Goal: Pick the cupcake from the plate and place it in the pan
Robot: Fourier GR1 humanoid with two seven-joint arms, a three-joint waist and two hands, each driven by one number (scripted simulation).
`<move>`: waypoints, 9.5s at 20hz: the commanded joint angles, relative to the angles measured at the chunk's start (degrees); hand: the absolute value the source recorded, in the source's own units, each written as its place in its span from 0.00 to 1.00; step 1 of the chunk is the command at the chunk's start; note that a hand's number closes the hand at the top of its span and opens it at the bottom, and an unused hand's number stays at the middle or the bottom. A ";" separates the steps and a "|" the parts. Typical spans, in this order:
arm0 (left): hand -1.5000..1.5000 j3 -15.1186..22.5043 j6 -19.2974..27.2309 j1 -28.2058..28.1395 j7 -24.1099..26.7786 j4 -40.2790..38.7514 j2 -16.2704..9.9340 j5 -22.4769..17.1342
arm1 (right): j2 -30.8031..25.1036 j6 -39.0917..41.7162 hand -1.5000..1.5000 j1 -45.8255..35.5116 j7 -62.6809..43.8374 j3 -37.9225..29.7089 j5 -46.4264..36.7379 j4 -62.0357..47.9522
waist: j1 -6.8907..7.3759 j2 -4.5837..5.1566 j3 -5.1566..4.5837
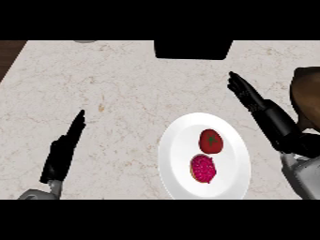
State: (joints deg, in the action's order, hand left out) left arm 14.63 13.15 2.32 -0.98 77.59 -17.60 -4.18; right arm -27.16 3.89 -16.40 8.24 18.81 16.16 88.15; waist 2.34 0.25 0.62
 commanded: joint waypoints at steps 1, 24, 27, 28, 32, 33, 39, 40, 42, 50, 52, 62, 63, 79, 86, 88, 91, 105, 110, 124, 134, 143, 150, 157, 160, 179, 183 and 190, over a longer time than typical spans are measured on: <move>0.50 -5.28 -0.70 1.49 0.20 -3.21 -2.21 -0.46 | 4.99 0.55 0.00 -3.47 -3.26 0.21 0.05 0.31 | -2.01 -0.22 -0.63; 0.50 -13.03 -0.32 4.04 -9.77 -5.14 -9.76 -0.26 | 3.58 -30.80 0.00 22.64 -16.87 6.68 -32.34 28.81 | -3.17 -0.36 -0.88; 0.50 -13.30 -1.42 5.16 -11.41 -4.34 -10.81 -0.86 | -4.23 -23.64 0.00 19.87 -28.49 4.43 -34.97 31.49 | -2.99 -0.32 -1.06; 0.50 -12.35 -1.55 4.49 -12.33 -3.20 -10.60 -0.52 | -5.24 -22.02 0.00 18.31 -31.77 5.93 -37.66 31.94 | -2.36 -0.43 -1.07; 0.50 -12.28 -1.33 3.42 -11.21 -3.09 -10.21 -0.16 | -10.95 -11.85 0.00 14.55 -44.55 8.29 -40.97 33.85 | -1.30 -0.41 -1.15; 0.50 -12.57 -1.28 5.29 -11.68 -4.19 -10.16 -0.20 | -11.19 -9.06 0.00 12.76 -48.97 9.81 -41.19 35.63 | -1.65 -0.31 -1.26; 0.50 -11.97 -2.44 6.98 -14.40 -2.79 -10.73 0.18 | -6.54 4.81 0.00 -0.68 -68.61 17.43 -42.26 33.49 | -0.27 -0.20 -0.93; 0.50 -11.14 -1.53 6.34 -10.82 -6.04 -7.92 0.97 | -5.39 7.77 0.00 -4.02 -71.42 16.59 -40.08 33.32 | -0.89 -0.02 -0.94; 0.50 -12.40 -2.33 6.09 -12.14 -3.94 -9.47 0.19 | -1.57 10.78 0.00 -6.96 -76.13 19.44 -39.63 30.62 | -0.76 -0.20 -0.83; 0.50 -15.07 -4.26 1.32 -9.16 -2.74 -10.07 -0.55 | 7.37 11.52 0.00 -6.33 -79.48 25.08 -44.07 23.56 | -1.87 -0.38 -0.67; 0.50 -12.71 -0.07 5.40 -13.07 -3.27 -6.89 2.78 | 9.59 10.17 0.00 -5.39 -78.49 26.58 -46.22 21.33 | -2.40 -0.31 -0.65; 0.50 -16.13 -4.06 4.04 -10.14 -5.29 -8.54 2.00 | 14.46 14.38 0.00 -5.43 -79.27 26.80 -50.58 15.38 | -2.31 -0.28 -0.66; 0.50 -15.21 -3.91 3.77 -13.27 -1.79 -8.70 2.45 | 8.24 15.33 0.00 -0.97 -75.14 25.40 -48.97 19.61 | -2.53 -0.38 -0.62; 0.50 -18.19 -5.91 5.59 -15.35 -1.81 -5.97 4.98 | 19.56 19.58 0.00 -2.24 -69.44 18.71 -56.94 9.15 | -2.31 -0.26 -0.63; 0.50 -19.49 -6.50 2.05 -12.25 -0.65 -4.95 6.35 | 19.38 18.78 0.00 2.61 -65.55 17.48 -60.53 6.36 | -2.24 -0.30 -0.62; 0.50 -19.84 -7.00 5.76 -12.02 -4.36 -4.71 6.41 | 21.62 16.24 0.00 1.49 -64.54 19.22 -64.07 -0.07 | -2.29 -0.22 -0.63; 0.50 -22.29 -10.36 6.68 -12.60 -5.25 -7.07 5.81 | 21.57 17.16 1.00 1.08 -59.83 19.15 -65.99 1.41 | -2.30 -0.24 -0.62; 0.50 -23.60 -7.48 1.50 -11.51 -2.39 -3.71 7.83 | 0.99 13.19 1.00 14.28 -48.82 1.98 -67.27 12.56 | -5.75 -0.87 -0.41; 0.50 -26.17 -6.12 0.07 -11.87 -2.80 -4.43 7.08 | -8.94 8.75 1.00 20.06 -41.16 -16.07 -59.25 7.83 | -9.77 -1.15 -0.09; 0.50 -24.19 -9.74 2.83 -15.17 0.24 -5.32 6.74 | -19.61 -7.27 1.00 28.04 7.94 -51.07 -38.43 -9.63 | -3.78 -0.42 -0.47; 0.50 -22.80 -10.66 5.96 -10.98 -4.75 -3.21 8.95 | -24.21 -1.85 1.00 1.54 7.39 -47.00 -37.76 -35.29 | -1.19 0.07 -0.57; 0.50 -23.92 -11.96 6.12 -14.50 -0.15 -4.78 8.34 | -17.22 -9.67 1.00 -16.84 6.83 -41.37 -43.79 -55.50 | 0.41 0.46 -0.47; 0.50 -22.21 -10.70 8.37 -12.84 -2.95 -2.04 9.89 | -16.02 -12.23 1.00 -23.36 13.04 -41.25 -46.31 -70.18 | 0.83 1.00 -0.33; 0.50 -20.85 -10.81 7.61 -13.57 -1.73 -1.05 10.54 | -10.20 -13.02 1.00 -26.41 13.74 -43.41 -44.42 -75.93 | 2.17 1.52 -0.13; 0.50 -21.63 -11.76 7.89 -13.76 -1.02 -1.97 9.68 | -9.82 -11.52 0.00 -28.57 12.07 -44.51 -43.47 -77.87 | 3.02 1.72 -0.11; 0.50 -21.92 -9.74 8.47 -12.26 -3.19 -0.42 10.93 | -9.02 -14.33 0.00 -26.70 26.25 -56.28 -32.63 -78.06 | 1.14 1.57 -0.17; 0.50 -21.66 -10.01 6.97 -12.52 -2.02 -0.56 11.17 | -14.33 -12.86 0.00 -26.15 23.35 -59.08 -30.18 -78.80 | 0.69 1.23 -0.21; 0.50 -23.68 -10.61 7.37 -11.72 -3.73 -1.69 10.14 | -24.45 -5.61 0.00 -21.80 21.19 -63.11 -26.33 -79.49 | -0.64 0.91 -0.25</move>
State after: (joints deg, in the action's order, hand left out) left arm -8.27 2.55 9.28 -12.83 74.52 -18.93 6.21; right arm -46.86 -5.55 -40.60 29.98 -42.09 -12.34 8.99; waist 2.46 1.39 0.39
